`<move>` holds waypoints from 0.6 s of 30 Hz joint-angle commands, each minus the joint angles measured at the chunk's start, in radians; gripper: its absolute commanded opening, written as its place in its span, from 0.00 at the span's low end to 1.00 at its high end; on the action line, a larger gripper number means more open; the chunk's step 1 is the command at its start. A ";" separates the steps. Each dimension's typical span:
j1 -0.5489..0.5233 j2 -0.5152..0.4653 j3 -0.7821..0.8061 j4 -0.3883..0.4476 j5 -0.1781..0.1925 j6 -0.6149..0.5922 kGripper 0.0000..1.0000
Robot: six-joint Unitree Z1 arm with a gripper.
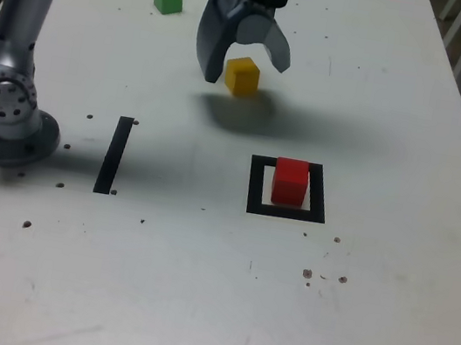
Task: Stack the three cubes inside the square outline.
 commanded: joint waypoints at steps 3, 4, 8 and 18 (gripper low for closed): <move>0.032 0.046 -0.026 0.000 -0.017 0.036 0.97; 0.037 0.054 -0.031 0.000 -0.020 0.042 0.96; 0.052 0.080 -0.050 0.000 -0.023 0.056 0.93; 0.057 0.106 -0.069 -0.002 -0.012 0.062 0.55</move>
